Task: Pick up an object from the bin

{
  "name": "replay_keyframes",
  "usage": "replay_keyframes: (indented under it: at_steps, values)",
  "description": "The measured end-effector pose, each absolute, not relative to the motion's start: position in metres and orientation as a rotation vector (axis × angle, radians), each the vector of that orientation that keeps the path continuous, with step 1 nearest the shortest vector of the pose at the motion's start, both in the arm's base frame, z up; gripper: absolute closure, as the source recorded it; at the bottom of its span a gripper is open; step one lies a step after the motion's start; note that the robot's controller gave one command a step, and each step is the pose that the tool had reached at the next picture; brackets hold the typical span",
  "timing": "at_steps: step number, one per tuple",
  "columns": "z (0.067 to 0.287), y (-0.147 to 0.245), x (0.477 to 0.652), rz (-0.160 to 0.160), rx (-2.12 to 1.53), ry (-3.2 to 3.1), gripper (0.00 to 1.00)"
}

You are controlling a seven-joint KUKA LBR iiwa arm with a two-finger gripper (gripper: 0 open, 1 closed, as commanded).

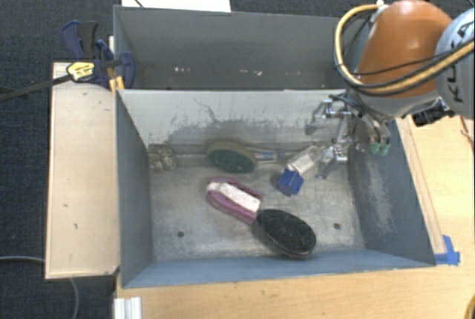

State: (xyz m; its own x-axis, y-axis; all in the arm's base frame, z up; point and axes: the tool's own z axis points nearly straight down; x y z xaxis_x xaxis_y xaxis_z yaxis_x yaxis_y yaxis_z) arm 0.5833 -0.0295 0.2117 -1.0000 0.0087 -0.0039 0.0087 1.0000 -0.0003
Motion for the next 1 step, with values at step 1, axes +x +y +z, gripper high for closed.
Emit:
replay_keyframes:
  at_steps: [1]
  values:
    - [0.1104, 0.0575, 0.5677, 0.004, -0.273, 3.134, 0.0]
